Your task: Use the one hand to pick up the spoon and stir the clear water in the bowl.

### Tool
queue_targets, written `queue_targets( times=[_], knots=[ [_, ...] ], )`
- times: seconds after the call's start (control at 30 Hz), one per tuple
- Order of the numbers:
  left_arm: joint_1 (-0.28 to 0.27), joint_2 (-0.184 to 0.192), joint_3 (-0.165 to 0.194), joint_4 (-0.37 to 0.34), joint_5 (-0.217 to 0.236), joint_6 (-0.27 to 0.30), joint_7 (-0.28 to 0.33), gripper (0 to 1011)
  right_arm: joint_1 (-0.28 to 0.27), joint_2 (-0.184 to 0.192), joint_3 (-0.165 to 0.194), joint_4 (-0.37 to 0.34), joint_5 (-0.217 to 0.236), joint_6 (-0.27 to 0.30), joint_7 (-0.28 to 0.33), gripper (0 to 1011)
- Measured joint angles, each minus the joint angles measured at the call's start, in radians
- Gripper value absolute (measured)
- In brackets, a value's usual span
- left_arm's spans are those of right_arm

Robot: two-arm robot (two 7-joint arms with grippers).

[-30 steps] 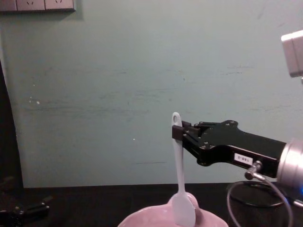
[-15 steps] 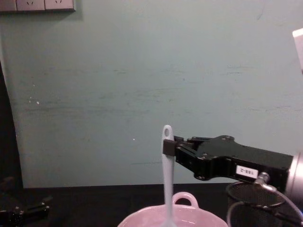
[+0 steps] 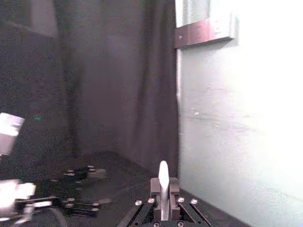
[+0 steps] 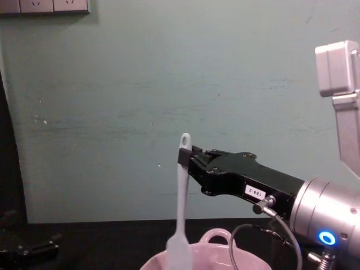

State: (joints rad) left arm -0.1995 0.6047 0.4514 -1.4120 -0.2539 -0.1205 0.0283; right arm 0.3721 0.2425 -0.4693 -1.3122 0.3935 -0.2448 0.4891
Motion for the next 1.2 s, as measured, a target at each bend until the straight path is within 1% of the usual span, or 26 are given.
queue_targets(
  times=[0.07, 0.1, 0.17, 0.2, 0.3, 0.33, 0.4, 0.47, 0.53, 0.6, 0.63, 0.7, 0.73, 0.77, 0.8, 0.83, 0.93, 0.97, 1.07, 1.17, 1.2],
  knots=[
    [0.0, 0.0, 0.0, 0.0, 0.0, 0.0, 0.0, 1011, 0.002, -0.006, 0.003, 0.01, -0.031, -0.019, -0.026, 109],
    [0.0, 0.0, 0.0, 0.0, 0.0, 0.0, 0.0, 1011, 0.003, -0.008, 0.006, 0.014, -0.057, -0.029, -0.045, 108],
    [0.0, 0.0, 0.0, 0.0, 0.0, 0.0, 0.0, 1011, 0.003, -0.008, 0.009, 0.015, -0.083, -0.036, -0.066, 108],
    [0.0, 0.0, 0.0, 0.0, 0.0, 0.0, 0.0, 1011, 0.001, -0.006, 0.011, 0.011, -0.107, -0.041, -0.081, 109],
    [0.0, 0.0, 0.0, 0.0, 0.0, 0.0, 0.0, 1011, -0.009, 0.007, 0.019, -0.013, -0.142, -0.04, -0.101, 109],
    [0.0, 0.0, 0.0, 0.0, 0.0, 0.0, 0.0, 1011, -0.009, 0.007, 0.019, -0.013, -0.142, -0.04, -0.101, 109],
    [0.0, 0.0, 0.0, 0.0, 0.0, 0.0, 0.0, 1011, -0.021, 0.022, 0.027, -0.039, -0.156, -0.026, -0.104, 109],
    [0.0, 0.0, 0.0, 0.0, 0.0, 0.0, 0.0, 1011, -0.036, 0.039, 0.036, -0.072, -0.158, 0.0, -0.101, 108],
    [0.0, 0.0, 0.0, 0.0, 0.0, 0.0, 0.0, 1011, -0.054, 0.057, 0.047, -0.106, -0.152, 0.029, -0.087, 108],
    [0.0, 0.0, 0.0, 0.0, 0.0, 0.0, 0.0, 1011, -0.064, 0.066, 0.054, -0.126, -0.142, 0.048, -0.075, 109],
    [0.0, 0.0, 0.0, 0.0, 0.0, 0.0, 0.0, 1011, -0.076, 0.075, 0.062, -0.145, -0.124, 0.07, -0.059, 109],
    [0.0, 0.0, 0.0, 0.0, 0.0, 0.0, 0.0, 1011, -0.087, 0.083, 0.068, -0.164, -0.102, 0.091, -0.043, 108],
    [0.0, 0.0, 0.0, 0.0, 0.0, 0.0, 0.0, 1011, -0.099, 0.091, 0.074, -0.18, -0.078, 0.111, -0.026, 109],
    [0.0, 0.0, 0.0, 0.0, 0.0, 0.0, 0.0, 1011, -0.099, 0.091, 0.074, -0.18, -0.078, 0.111, -0.026, 109],
    [0.0, 0.0, 0.0, 0.0, 0.0, 0.0, 0.0, 1011, -0.11, 0.097, 0.076, -0.196, -0.055, 0.13, -0.012, 108],
    [0.0, 0.0, 0.0, 0.0, 0.0, 0.0, 0.0, 1011, -0.115, 0.1, 0.077, -0.202, -0.044, 0.136, -0.006, 109],
    [0.0, 0.0, 0.0, 0.0, 0.0, 0.0, 0.0, 1011, -0.134, 0.107, 0.075, -0.229, 0.002, 0.158, 0.017, 109],
    [0.0, 0.0, 0.0, 0.0, 0.0, 0.0, 0.0, 1011, -0.134, 0.107, 0.075, -0.229, 0.002, 0.158, 0.017, 109],
    [0.0, 0.0, 0.0, 0.0, 0.0, 0.0, 0.0, 1011, -0.136, 0.106, 0.062, -0.235, 0.036, 0.172, 0.033, 108],
    [0.0, 0.0, 0.0, 0.0, 0.0, 0.0, 0.0, 1011, -0.126, 0.094, 0.044, -0.217, 0.045, 0.163, 0.037, 109],
    [0.0, 0.0, 0.0, 0.0, 0.0, 0.0, 0.0, 1011, -0.126, 0.094, 0.044, -0.217, 0.045, 0.163, 0.037, 109]
  ],
)
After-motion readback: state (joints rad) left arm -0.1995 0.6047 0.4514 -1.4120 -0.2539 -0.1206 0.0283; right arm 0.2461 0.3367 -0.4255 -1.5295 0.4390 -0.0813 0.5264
